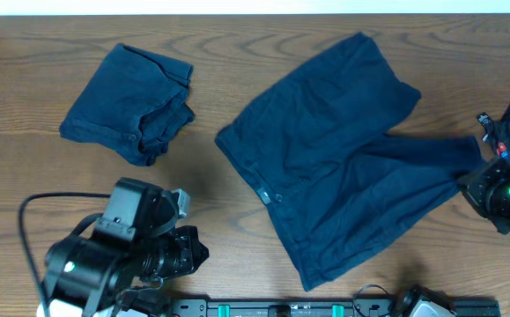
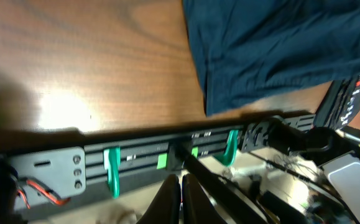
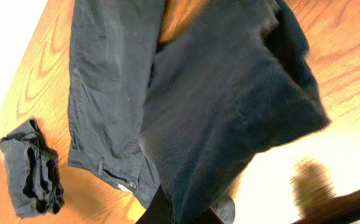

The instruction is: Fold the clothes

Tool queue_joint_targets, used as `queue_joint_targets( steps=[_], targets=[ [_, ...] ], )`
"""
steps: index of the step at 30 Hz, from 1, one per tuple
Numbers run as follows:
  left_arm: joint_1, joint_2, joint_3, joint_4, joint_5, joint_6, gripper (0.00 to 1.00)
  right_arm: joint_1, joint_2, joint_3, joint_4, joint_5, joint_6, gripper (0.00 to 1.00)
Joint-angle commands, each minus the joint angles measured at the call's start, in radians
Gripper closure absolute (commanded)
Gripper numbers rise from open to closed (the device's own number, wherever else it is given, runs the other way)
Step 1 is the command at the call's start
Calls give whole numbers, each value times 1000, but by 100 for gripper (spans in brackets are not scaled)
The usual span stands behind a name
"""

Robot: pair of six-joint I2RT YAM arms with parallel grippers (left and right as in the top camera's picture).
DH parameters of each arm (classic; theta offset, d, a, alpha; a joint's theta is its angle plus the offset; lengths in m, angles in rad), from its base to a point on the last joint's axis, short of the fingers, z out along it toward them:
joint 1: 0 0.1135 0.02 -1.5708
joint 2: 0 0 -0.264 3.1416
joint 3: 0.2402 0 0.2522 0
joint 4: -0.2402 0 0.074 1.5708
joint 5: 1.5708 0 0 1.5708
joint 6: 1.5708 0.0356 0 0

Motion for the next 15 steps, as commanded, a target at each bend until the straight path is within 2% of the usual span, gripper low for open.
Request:
queue_joint_targets(
  steps=[1, 6, 10, 15],
  targets=[
    [-21, 11, 10, 6, -77, -5, 94, -12, 4, 19, -2, 36, -12, 99],
    [-69, 73, -36, 140, -96, -19, 93, -11, 21, 19, -3, 37, -12, 99],
    [-128, 182, -116, 407, -92, -53, 93, -11, 27, 19, -3, 37, -12, 99],
    [-246, 446, -169, 724, -40, -55, 94, -11, 27, 19, 2, 37, -12, 99]
  ],
)
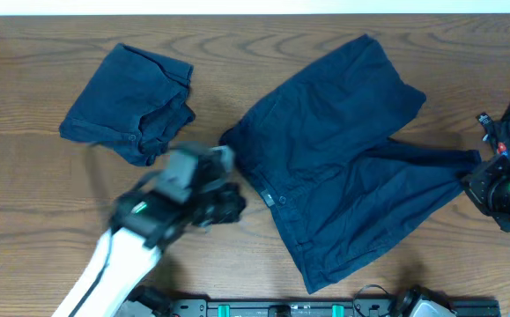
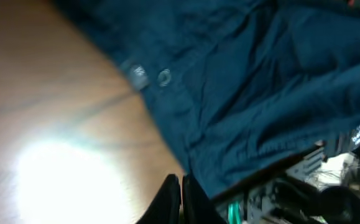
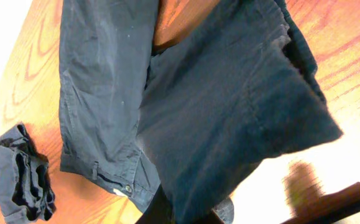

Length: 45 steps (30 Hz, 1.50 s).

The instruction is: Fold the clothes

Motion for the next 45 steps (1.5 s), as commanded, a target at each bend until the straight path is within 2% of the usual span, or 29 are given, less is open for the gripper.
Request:
queue_joint_targets(
  steps=[1, 5, 11, 14, 20, 26, 31, 37, 40, 43, 45],
  targets=[
    [-78, 181, -20, 122, 21, 8, 94, -11, -2, 16, 3, 6, -12, 99],
    [-125, 401, -20, 290, 21, 31, 94, -11, -2, 16, 4, 6, -12, 99],
    [-121, 634, -20, 369, 12, 36, 94, -11, -2, 16, 6, 6, -16, 99],
    [-98, 680, -20, 404, -6, 36, 94, -11, -2, 16, 6, 6, -19, 99],
    [-5, 690, 11, 459, -167, 65, 94, -11, -2, 16, 30, 6, -18, 99],
    [146, 690, 119, 458, -160, 105, 94, -11, -2, 16, 44, -51, -10, 99],
    [217, 689, 228, 366, -16, 158, 94, 2, -2, 16, 44, -58, -11, 99],
    [208, 669, 275, 114, 177, 164, 85, 11, -2, 16, 45, -56, -11, 99],
    [174, 668, 273, -10, 296, 165, 83, 11, -2, 16, 47, -54, -11, 99],
    [108, 668, 267, -109, 314, 168, 83, 11, -2, 16, 49, -53, -11, 99],
    [44, 668, 254, -142, 314, 167, 76, 11, -2, 16, 49, -53, -11, 99]
  ],
)
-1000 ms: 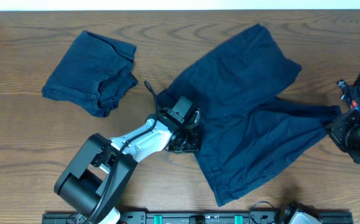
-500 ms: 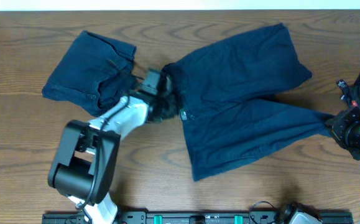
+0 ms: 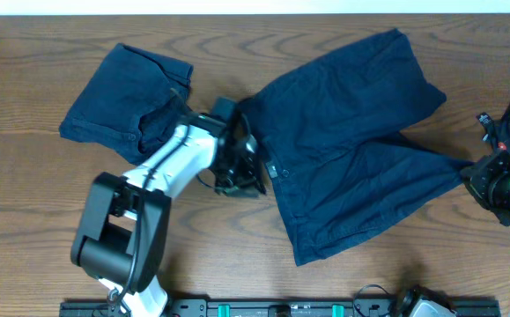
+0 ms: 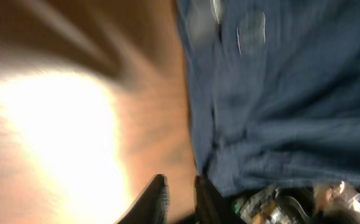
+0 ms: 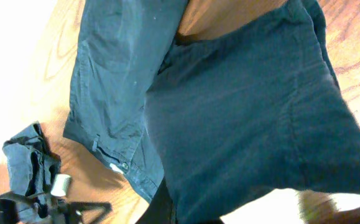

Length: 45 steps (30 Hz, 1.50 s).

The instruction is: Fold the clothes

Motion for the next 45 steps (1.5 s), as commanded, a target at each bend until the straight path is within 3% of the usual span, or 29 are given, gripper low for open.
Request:
queue_joint_targets(
  steps=[1, 8, 15, 17, 19, 20, 29, 35, 40, 42, 45],
  targets=[
    [-99, -16, -19, -27, 70, 2, 75, 7, -2, 16, 4, -10, -11, 99],
    [-267, -16, -87, 66, 65, -192, 73, 7, -2, 16, 0, 4, -36, 99],
    [-367, -16, -120, 124, 31, -339, 62, 7, -2, 16, -1, 5, -53, 99],
    [-382, -16, -120, 126, 0, -376, 55, 7, -2, 16, -1, 5, -53, 99],
    [-386, -16, -121, 127, -21, -418, 39, 7, -2, 16, 0, 4, -53, 99],
    [-388, -16, -124, 128, -29, -435, 36, 7, -2, 16, 0, 4, -53, 99],
    [-431, -16, -227, 320, -8, -568, 33, 7, -2, 16, 14, 4, -56, 99],
    [-455, -16, -265, 397, 4, -646, 43, 7, -2, 16, 20, -3, -56, 99],
    [-461, -28, -265, 396, 18, -643, 78, 7, -2, 16, 22, -3, -56, 99],
    [-461, -43, -265, 396, 10, -633, 87, 7, -2, 16, 22, -3, -55, 99],
    [-460, -91, -265, 374, -44, -618, 91, 7, -2, 16, 22, -3, -56, 99]
  ],
)
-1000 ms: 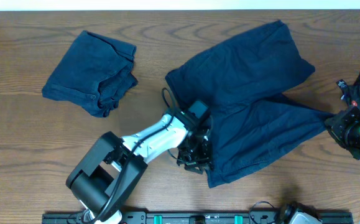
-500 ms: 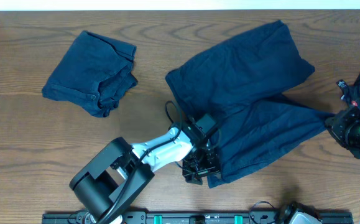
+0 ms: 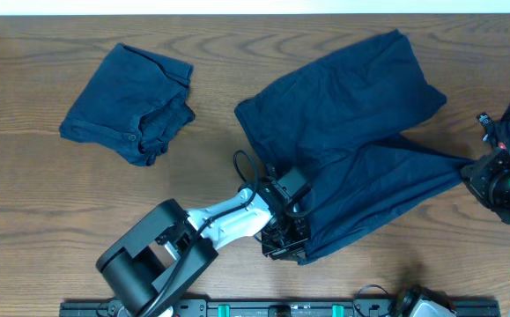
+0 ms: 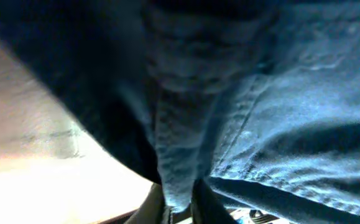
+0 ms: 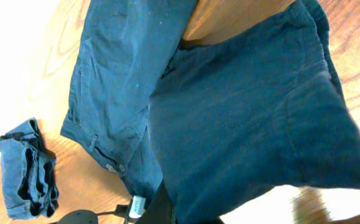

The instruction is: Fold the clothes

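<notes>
Dark navy shorts [image 3: 351, 132] lie spread flat on the wooden table [image 3: 43, 202], right of centre. My left gripper [image 3: 288, 238] sits at their near waist corner, shut on the fabric edge; in the left wrist view the cloth [image 4: 260, 112] bunches between the jaws of that gripper [image 4: 181, 202]. My right gripper [image 3: 475, 174] is at the table's right side, shut on the hem of one leg. The right wrist view shows the shorts [image 5: 248, 124] stretching away from this gripper [image 5: 186, 208].
A second pair of navy shorts [image 3: 131, 104], folded, lies at the back left, also seen as folded shorts [image 5: 27, 174]. A black rail with green clips [image 3: 272, 308] runs along the near table edge. Dark gear sits at the right edge.
My left gripper was at the middle of the waistband near the button, jaws slightly apart. Now it is at the near waist corner, shut on the cloth. The right gripper has hardly moved.
At first my left arm stood shut at the near left, away from the shorts, while my right gripper held the leg hem. The left arm then appeared beside the waistband, then on it, and the shorts shifted back and right. Now both grippers hold the shorts.
</notes>
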Tool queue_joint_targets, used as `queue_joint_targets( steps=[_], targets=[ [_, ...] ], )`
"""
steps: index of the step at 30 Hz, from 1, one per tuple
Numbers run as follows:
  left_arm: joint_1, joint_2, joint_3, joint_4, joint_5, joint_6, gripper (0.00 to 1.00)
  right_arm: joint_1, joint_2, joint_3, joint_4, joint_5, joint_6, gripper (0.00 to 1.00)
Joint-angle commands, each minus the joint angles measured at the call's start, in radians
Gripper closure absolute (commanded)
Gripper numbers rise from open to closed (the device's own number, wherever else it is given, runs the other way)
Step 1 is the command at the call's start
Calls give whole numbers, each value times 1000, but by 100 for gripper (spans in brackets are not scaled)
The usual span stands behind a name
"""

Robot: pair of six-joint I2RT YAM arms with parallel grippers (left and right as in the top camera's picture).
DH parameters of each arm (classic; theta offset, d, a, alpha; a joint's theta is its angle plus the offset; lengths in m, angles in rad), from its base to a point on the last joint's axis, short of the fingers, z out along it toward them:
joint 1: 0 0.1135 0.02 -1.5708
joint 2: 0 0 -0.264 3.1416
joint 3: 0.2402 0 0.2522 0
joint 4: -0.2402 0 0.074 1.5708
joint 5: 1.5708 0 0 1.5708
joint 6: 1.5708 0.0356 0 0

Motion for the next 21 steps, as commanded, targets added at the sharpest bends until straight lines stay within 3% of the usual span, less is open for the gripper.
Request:
queue_joint_targets(
  steps=[1, 10, 21],
  targets=[
    [-3, -78, -10, -31, -81, 25, 93, 6, -2, 16, 7, -4, -13, 99],
    [55, -464, -8, -292, -365, 230, 94, 6, -3, 16, 9, -3, -83, 99],
    [14, -817, -8, -659, -428, 269, 94, 6, -87, 16, -77, 50, -99, 99]
  ],
)
